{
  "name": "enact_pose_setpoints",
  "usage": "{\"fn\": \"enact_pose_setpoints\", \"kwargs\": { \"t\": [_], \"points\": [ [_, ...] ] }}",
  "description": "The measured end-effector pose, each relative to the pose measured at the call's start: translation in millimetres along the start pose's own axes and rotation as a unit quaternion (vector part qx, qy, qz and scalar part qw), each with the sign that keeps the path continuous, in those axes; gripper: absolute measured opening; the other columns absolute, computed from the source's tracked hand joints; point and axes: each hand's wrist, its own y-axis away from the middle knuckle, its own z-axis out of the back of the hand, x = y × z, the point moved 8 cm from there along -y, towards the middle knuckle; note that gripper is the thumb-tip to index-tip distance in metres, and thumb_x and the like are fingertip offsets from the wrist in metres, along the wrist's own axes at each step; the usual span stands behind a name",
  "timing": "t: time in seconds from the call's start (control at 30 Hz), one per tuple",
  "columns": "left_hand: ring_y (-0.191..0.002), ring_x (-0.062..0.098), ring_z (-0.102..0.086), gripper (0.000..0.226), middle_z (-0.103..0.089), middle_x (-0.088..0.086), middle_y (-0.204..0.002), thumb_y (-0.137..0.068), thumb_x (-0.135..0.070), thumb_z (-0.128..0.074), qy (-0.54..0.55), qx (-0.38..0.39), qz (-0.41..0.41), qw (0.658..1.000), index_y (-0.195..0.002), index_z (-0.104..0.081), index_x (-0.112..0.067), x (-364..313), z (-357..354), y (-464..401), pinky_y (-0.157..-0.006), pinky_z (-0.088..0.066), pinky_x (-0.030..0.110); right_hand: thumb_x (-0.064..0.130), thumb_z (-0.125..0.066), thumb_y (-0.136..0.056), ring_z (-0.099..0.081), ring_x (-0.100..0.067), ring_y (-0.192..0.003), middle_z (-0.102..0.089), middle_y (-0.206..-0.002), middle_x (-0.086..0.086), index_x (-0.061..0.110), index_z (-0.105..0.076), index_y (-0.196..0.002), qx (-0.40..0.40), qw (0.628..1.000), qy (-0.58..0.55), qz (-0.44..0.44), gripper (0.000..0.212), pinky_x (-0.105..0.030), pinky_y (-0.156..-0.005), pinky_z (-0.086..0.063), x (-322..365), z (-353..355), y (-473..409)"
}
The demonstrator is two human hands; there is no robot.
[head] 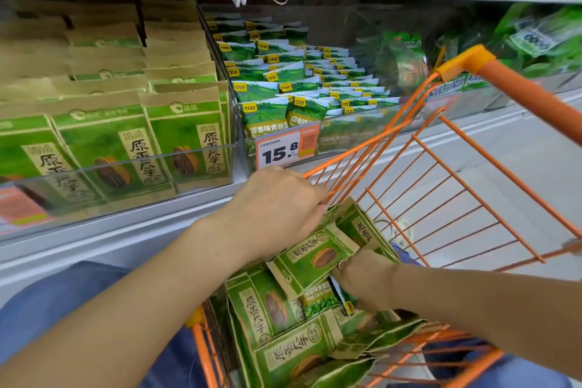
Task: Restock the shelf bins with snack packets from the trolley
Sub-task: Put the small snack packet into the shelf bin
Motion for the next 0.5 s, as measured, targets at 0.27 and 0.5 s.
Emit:
{"fn": "enact_pose_setpoints", "kwargs": {
  "t": [0.27, 0.5],
  "points": [
    [-0.09, 0.02, -0.06, 0.029, -0.066, -0.003, -0.086, -0.099, -0.035, -0.038, -0.005, -0.002, 0.007, 1.0, -0.101, -0.065, -0.023, 2.7, -0.5, 0.4, -0.077, -0.041, 0.031, 0.031, -0.06, -0.091, -0.057, -0.031, -0.098, -0.06, -0.108, -0.014, 0.009, -0.052, -0.116, 0.071, 0.98, -0.186, 0.0, 0.035, -0.045, -0.079, -0.043, -1.2, 4.4, 22.7],
    [-0.072, 0.01, -0.064, 0.018, -0.07, -0.008, -0.074, -0.096, -0.026, -0.054, 0.363, -0.061, 0.131, 0.921, -0.087, -0.069, -0.022, 26.9, 13.4, 3.0, -0.067, -0.052, 0.027, 0.029, -0.077, -0.08, -0.037, -0.011, -0.054, -0.042, -0.062, 0.004, 0.024, -0.046, -0.068, -0.072, 0.858, -0.508, 0.022, 0.034, -0.029, -0.053, -0.026, -43.0, 51.0, 41.1]
  ]
}}
